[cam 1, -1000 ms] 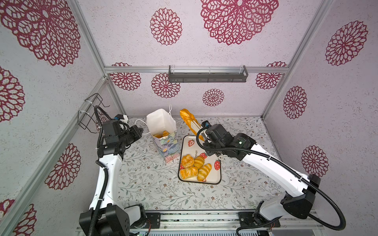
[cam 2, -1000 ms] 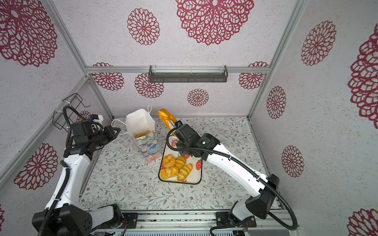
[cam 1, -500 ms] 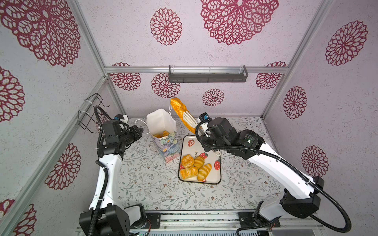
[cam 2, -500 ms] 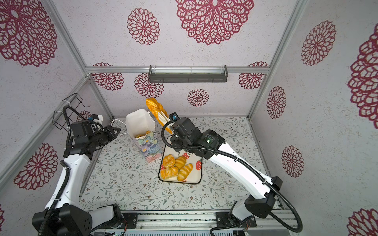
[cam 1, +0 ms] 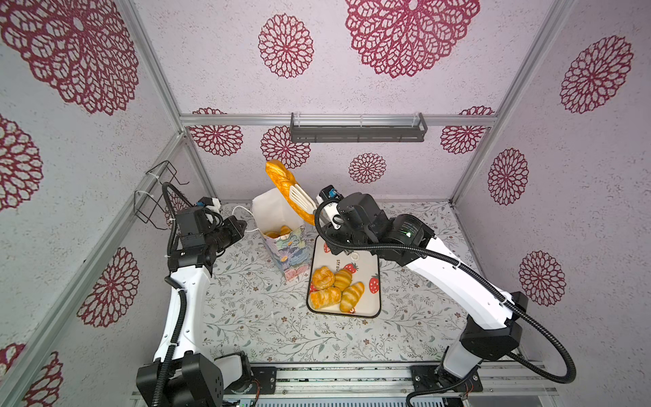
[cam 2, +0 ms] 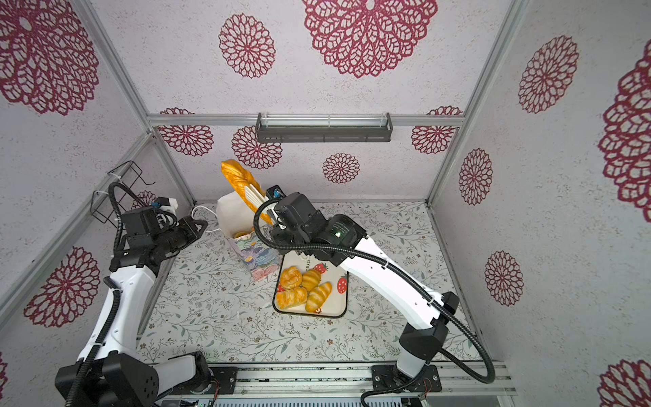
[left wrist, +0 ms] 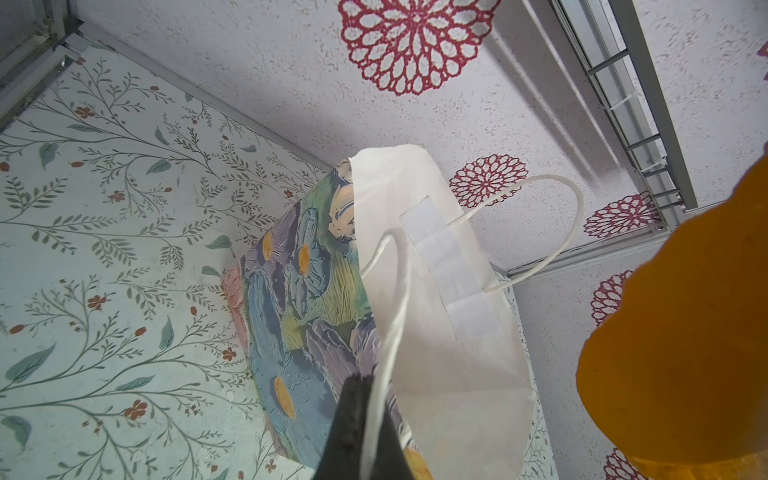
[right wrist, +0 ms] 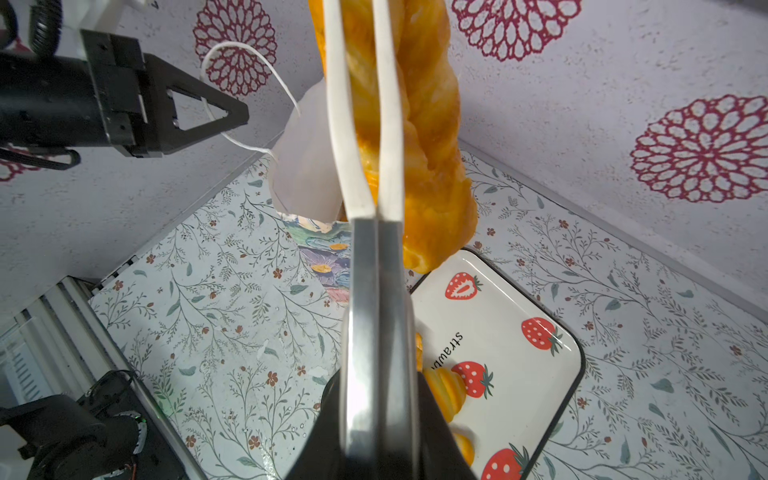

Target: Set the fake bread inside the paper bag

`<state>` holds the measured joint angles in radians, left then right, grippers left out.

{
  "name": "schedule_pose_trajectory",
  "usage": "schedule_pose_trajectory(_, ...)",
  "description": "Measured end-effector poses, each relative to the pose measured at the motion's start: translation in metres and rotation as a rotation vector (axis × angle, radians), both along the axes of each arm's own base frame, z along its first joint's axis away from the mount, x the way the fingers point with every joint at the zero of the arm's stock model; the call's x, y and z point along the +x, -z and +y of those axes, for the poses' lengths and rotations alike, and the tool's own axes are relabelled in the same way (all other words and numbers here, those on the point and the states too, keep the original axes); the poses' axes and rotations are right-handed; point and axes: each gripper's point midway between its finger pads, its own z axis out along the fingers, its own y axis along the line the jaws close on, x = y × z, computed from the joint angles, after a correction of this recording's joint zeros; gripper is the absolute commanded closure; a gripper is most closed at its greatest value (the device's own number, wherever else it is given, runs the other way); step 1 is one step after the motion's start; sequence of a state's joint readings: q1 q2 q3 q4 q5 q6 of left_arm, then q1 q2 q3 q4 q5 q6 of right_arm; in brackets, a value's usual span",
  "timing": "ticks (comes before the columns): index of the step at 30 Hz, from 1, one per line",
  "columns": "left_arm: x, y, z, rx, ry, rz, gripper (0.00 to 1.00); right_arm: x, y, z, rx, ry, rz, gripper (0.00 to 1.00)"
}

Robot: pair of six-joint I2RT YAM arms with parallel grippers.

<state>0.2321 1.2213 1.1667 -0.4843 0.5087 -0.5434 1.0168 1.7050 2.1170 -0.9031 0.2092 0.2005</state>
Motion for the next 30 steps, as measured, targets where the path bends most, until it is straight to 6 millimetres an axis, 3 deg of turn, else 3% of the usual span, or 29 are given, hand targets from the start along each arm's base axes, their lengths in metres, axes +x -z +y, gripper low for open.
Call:
schedule_pose_trajectory(8,0.000,0.000,0.000,0.000,0.000,0.000,1.00,0.003,-0.005,0.032,0.026,-0.058,-0.004,0.79)
schedule_pose_trajectory(16,0.000,0.000,0.000,0.000,0.000,0.001,1.00,0.011,0.006,0.054,0.019,-0.085,0.006,0.79)
schedule_pose_trajectory(30,0.000,0.000,0.000,0.000,0.000,0.001,1.00,0.027,0.033,0.062,-0.027,-0.077,0.038,0.77)
